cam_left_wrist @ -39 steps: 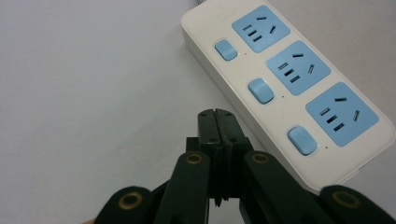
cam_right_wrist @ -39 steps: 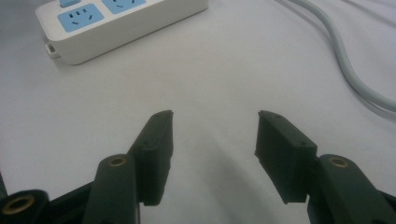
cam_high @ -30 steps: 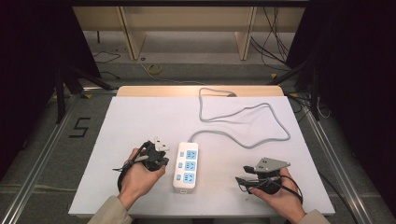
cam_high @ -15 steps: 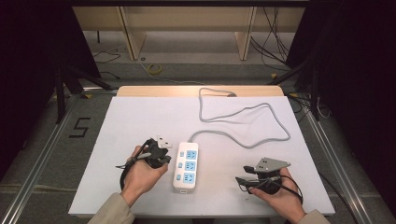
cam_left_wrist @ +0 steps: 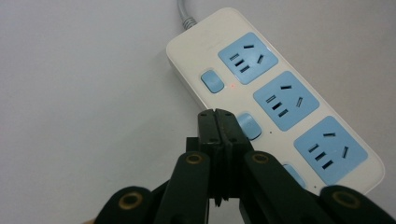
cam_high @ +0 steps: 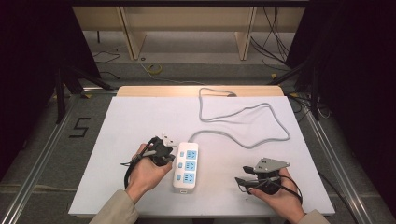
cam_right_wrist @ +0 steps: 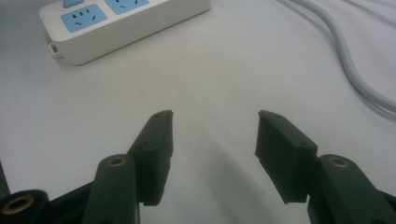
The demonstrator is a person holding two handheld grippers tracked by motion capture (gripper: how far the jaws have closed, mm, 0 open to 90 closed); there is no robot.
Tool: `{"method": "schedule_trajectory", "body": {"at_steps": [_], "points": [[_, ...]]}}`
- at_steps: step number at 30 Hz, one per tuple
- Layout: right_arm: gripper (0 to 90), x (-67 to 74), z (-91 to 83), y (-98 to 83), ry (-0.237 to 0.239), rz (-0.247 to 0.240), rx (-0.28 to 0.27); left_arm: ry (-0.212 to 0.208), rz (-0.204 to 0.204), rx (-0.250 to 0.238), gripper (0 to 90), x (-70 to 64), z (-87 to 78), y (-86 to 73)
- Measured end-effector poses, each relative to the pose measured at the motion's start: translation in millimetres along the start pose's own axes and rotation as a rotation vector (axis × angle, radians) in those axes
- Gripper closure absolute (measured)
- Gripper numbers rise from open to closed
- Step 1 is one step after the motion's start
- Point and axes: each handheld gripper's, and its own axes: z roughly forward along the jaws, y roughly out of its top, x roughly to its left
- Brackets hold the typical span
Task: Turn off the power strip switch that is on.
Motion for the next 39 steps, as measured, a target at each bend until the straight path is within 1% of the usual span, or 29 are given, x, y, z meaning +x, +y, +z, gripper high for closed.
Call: {"method": "schedule_trajectory", "body": {"at_steps": [6,11,28,32,35,39], "points": [[46.9,0.5,0.6,0.3,0.003,0.001,0.001,-0.002,-0.003,0.002,89.7,1.5,1.7,2.1],[46.9,-0.8,0.2,-0.2,0.001,0.000,0.003,-0.002,0.004,0.004,89.7,2.2,2.6,5.1],[46.9,-0.9,0.2,-0.2,0.003,0.001,0.002,-0.013,0.007,0.003,89.7,-0.8,8.7,16.1],[46.9,-0.9,0.1,-0.2,0.003,0.001,0.002,-0.014,0.015,0.002,89.7,-0.9,9.3,19.2],[46.9,-0.9,0.2,-0.3,0.003,0.001,0.002,-0.017,0.009,-0.001,89.7,-1.2,9.5,21.1],[46.9,-0.7,0.5,-0.2,0.005,0.001,0.003,-0.017,0.012,-0.002,89.7,-1.0,9.9,23.0]]}}
